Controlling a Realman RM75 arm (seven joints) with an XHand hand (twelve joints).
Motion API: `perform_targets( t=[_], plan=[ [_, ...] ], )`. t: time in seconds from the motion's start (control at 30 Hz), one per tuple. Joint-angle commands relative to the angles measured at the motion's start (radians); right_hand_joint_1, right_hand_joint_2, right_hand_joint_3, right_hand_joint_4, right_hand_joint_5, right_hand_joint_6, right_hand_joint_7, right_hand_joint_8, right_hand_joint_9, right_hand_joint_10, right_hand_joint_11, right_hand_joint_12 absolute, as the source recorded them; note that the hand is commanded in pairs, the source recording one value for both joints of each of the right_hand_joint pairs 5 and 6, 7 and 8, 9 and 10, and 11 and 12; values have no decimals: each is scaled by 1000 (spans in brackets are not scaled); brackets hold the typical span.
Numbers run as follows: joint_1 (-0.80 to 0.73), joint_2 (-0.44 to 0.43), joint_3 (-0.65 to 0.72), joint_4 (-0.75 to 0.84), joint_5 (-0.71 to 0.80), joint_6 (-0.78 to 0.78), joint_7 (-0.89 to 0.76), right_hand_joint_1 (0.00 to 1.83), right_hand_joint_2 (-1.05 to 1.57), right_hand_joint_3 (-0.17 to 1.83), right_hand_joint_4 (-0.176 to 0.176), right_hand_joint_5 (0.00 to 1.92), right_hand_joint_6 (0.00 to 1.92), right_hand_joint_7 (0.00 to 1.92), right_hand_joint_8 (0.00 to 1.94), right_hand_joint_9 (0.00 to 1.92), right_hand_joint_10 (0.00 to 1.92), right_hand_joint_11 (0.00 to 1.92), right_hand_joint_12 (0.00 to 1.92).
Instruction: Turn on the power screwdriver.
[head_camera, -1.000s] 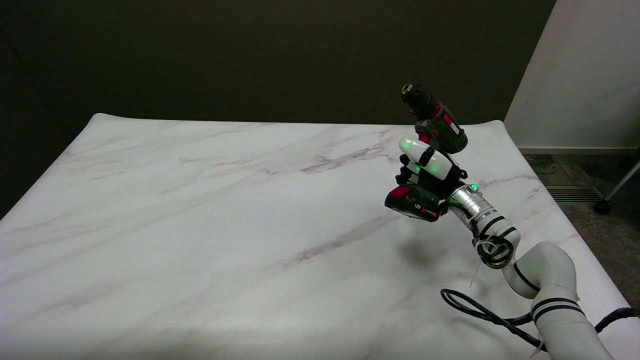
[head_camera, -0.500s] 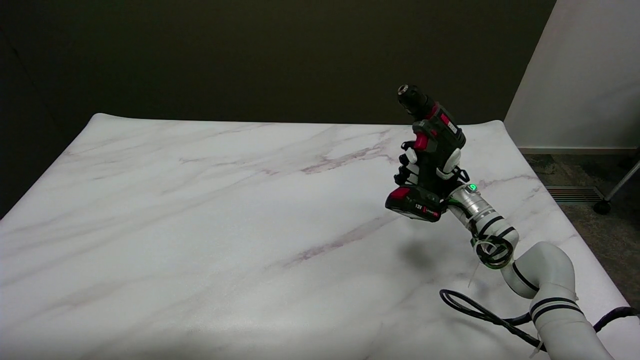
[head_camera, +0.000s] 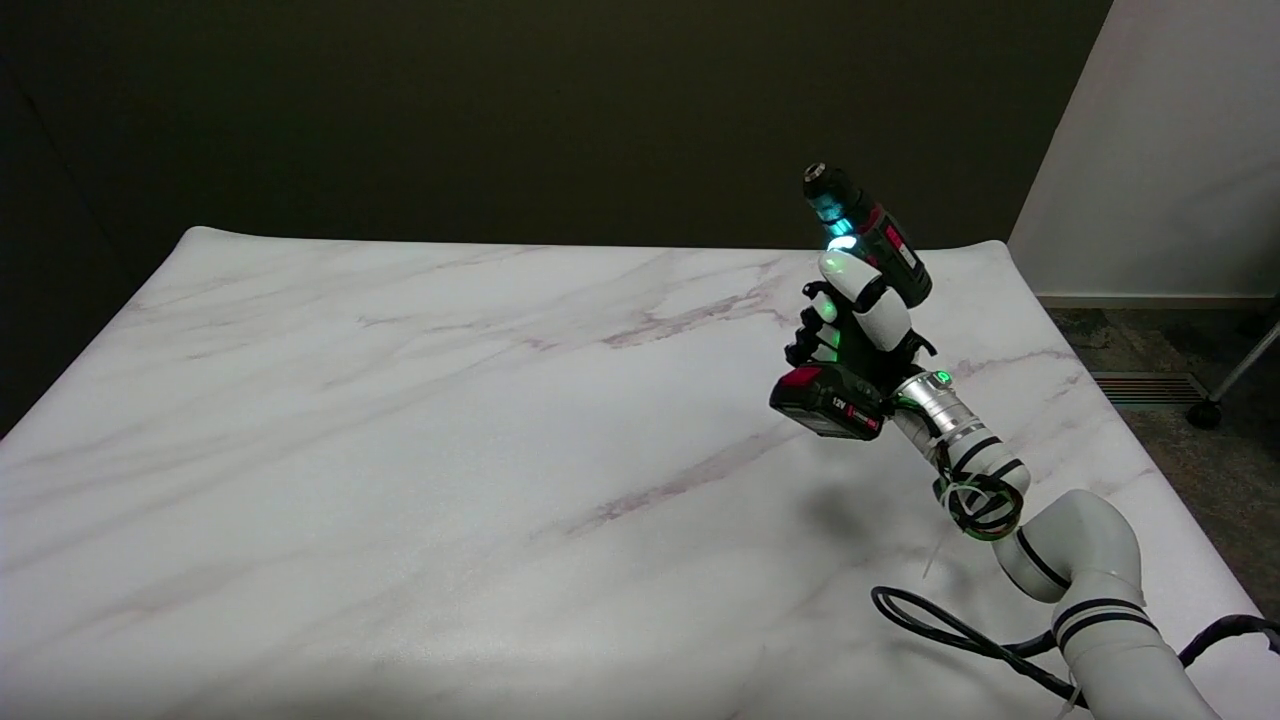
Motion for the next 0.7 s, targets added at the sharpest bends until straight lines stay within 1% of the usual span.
perform_targets(
  t=[0.03,0.17,0.33,0.4,0.43,0.47,0.5,0.57,0.6,0.63,0.7],
  plan=[
    [11,4,-27,-7,50,6,0,732,1571,1261,47,1920,1920,1920,1920,1920,1920,1920,1920],
    [13,4,-35,-8,50,6,0,744,1571,1279,50,1920,1920,1920,1920,1920,1920,1920,1920],
    [13,4,-36,-7,50,6,0,804,1571,1260,53,1920,1920,1920,1920,1920,1920,1920,1920],
    [14,4,-36,-7,50,6,0,825,1571,1278,60,1920,1920,1920,1920,1920,1920,1920,1920],
    [15,4,-36,-7,50,6,0,838,1571,1293,67,1920,1920,1920,1920,1920,1920,1920,1920],
    [16,4,-36,-6,50,6,0,857,1571,1307,106,1920,1920,1920,1920,1920,1920,1920,1920],
    [16,4,-36,-6,50,6,0,886,1571,1317,171,1920,1920,1920,1920,1920,1920,1920,1920],
    [18,4,-36,-6,50,7,0,925,1571,1344,170,1920,1920,1920,1920,1920,1920,1920,1920],
    [18,4,-36,-6,50,7,0,942,1571,1363,161,1920,1920,1920,1920,1920,1920,1920,1920],
    [19,4,-36,-7,50,7,0,933,1571,1393,174,1920,1920,1920,1920,1920,1920,1920,1920],
    [21,4,-36,-9,50,7,0,943,1571,1411,176,1920,1920,1920,1920,1920,1920,1920,1920]
  ],
)
